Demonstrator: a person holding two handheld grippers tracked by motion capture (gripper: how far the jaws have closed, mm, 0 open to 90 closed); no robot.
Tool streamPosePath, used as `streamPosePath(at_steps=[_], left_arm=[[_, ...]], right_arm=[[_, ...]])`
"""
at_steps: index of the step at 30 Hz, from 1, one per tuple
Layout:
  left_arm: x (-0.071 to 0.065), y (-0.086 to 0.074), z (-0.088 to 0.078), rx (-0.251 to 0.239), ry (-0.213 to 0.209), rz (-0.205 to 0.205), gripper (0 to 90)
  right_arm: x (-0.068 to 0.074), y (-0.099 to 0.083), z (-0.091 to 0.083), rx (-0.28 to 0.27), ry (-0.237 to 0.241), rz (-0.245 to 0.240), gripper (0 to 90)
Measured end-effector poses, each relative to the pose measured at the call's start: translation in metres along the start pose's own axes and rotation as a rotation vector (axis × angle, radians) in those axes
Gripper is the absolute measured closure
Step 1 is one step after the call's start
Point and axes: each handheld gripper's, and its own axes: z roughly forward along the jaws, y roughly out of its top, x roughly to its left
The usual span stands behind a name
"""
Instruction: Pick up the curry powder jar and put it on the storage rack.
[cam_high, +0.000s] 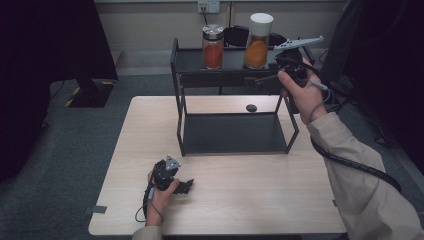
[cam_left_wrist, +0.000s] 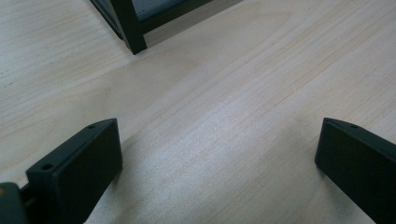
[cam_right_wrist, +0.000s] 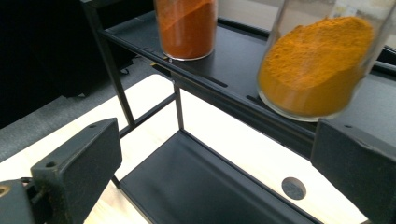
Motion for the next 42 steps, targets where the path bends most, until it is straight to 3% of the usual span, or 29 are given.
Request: streamPosePath(at_steps=[20,42], left_arm=[[0.0,0.0,0.0,-0.001,0.0,0.0,0.0],[0.0,0.0,0.0,-0.002,0.0,0.0,0.0]], right_arm=[[0.01,-0.019,0.001,-0.004,0.042,-0.019,1.2],[0.014,-0.062,0.015,0.036,0.105,-0.042,1.4]])
